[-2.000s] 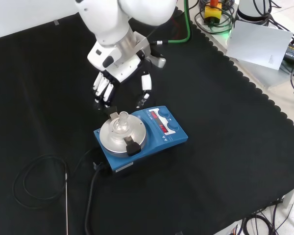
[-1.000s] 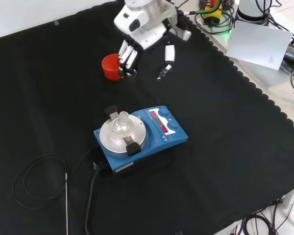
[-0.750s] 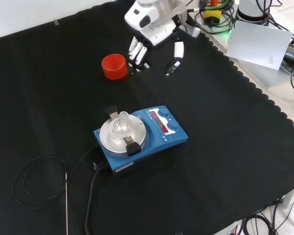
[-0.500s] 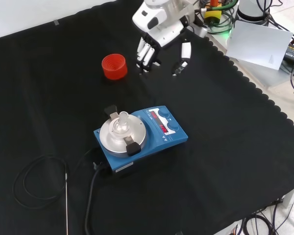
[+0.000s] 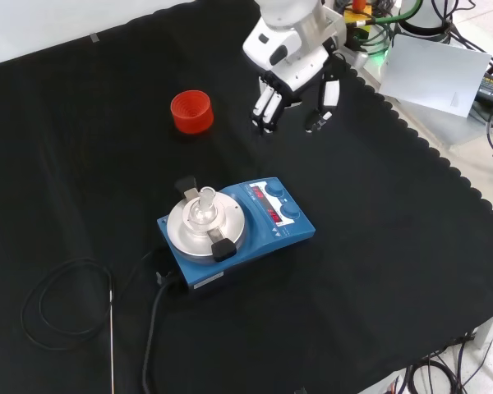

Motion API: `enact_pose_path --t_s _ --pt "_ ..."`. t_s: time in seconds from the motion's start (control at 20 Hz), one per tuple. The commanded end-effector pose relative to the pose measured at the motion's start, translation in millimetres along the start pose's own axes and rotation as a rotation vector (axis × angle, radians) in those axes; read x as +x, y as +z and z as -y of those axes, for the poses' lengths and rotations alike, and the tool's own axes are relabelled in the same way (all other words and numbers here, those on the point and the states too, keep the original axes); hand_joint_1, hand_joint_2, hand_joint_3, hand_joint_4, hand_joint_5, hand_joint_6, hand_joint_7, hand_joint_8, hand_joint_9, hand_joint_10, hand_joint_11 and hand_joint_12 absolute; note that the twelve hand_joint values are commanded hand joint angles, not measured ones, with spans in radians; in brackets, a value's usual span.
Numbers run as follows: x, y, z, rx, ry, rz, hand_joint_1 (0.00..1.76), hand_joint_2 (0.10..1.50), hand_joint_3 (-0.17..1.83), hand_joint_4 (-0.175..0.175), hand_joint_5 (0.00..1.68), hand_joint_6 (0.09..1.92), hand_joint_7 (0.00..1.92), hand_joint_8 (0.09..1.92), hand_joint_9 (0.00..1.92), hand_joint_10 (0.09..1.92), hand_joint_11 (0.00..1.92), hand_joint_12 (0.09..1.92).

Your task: Turn on the heater.

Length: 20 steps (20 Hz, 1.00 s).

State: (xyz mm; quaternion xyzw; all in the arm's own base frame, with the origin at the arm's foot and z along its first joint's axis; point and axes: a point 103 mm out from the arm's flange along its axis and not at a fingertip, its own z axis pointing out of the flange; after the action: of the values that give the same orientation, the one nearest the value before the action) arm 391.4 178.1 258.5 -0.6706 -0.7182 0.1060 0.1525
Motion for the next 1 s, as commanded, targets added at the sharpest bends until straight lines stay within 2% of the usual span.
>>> enact_pose_path --t_s 0.05,0.25,0.4,0.5,0.6,1.0 --pt "10 11 7 0.038 -0.005 0.02 1.16 0.71 0.72 -0.139 0.47 0.57 1.39 1.37 1.54 1.22 1.47 0.84" --pt "17 18 6 0.083 -0.014 0.048 1.31 0.72 0.83 -0.128 0.44 0.66 1.43 1.52 1.58 1.34 1.25 1.0" --pt "15 23 5 0.109 -0.017 0.044 1.37 0.69 0.92 -0.108 0.37 0.7 1.44 1.56 1.58 1.37 1.16 1.12" --pt "11 25 6 0.124 -0.02 0.039 1.38 0.68 0.96 -0.098 0.34 0.7 1.44 1.57 1.58 1.38 1.14 1.15" --pt "17 32 2 0.143 -0.017 0.05 1.39 0.67 0.99 -0.087 0.3 0.68 1.45 1.57 1.58 1.39 1.13 1.18" --pt "22 52 -5 0.22 -0.025 0.056 1.4 0.64 1.04 -0.072 0.25 0.55 1.47 1.58 1.59 1.4 1.13 1.2"
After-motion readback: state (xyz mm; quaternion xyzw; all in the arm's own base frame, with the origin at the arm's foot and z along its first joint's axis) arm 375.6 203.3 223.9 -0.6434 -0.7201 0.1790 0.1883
